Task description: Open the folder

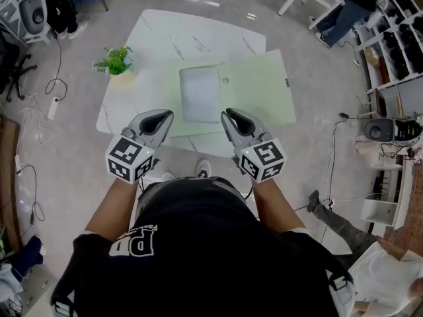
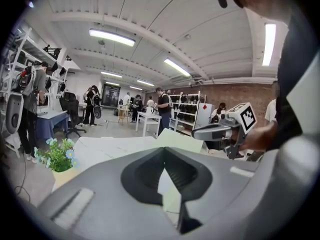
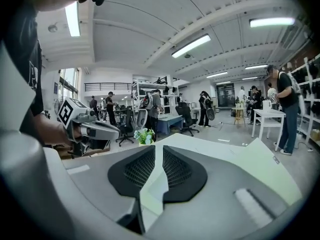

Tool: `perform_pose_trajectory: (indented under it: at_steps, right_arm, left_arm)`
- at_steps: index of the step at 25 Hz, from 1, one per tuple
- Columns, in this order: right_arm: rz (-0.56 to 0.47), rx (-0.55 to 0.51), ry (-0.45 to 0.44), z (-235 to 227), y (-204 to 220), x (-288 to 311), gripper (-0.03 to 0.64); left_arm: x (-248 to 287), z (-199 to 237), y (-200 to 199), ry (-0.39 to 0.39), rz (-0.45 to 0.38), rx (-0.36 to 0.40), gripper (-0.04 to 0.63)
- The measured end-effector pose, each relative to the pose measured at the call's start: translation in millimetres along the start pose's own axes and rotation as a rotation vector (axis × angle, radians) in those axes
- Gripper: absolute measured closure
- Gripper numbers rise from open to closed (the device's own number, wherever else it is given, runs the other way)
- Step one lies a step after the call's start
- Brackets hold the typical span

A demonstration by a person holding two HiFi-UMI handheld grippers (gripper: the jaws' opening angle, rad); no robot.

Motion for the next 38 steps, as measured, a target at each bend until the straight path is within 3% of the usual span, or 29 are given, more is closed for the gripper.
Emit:
perform_pose_trajectory:
  at_steps: [9, 15, 38]
  right_arm:
    - [-0.047, 0.001, -0.059, 15, -19, 3, 0.615]
    - [-0.064, 0.067, -0.071, 9, -20, 0, 0.617]
    - [-0.008, 0.067, -0.066, 9, -11, 13, 0.617]
  left_arm:
    - [-2, -4, -20, 0.011, -0.056, 0.014, 0.54]
    - [-1, -4, -23, 0.014, -0.054, 0.019, 0.54]
    - [-1, 7, -21, 0.007, -0.041, 0.011, 0.54]
Point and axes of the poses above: the fingertips, and each gripper's own axes: x forward along the fingers, z to its left, y out of its underside, the point moved 7 cm from there along -x, backward along the fingers, and after that the axes turned 12 degrees about x, right-handed, at the moved point
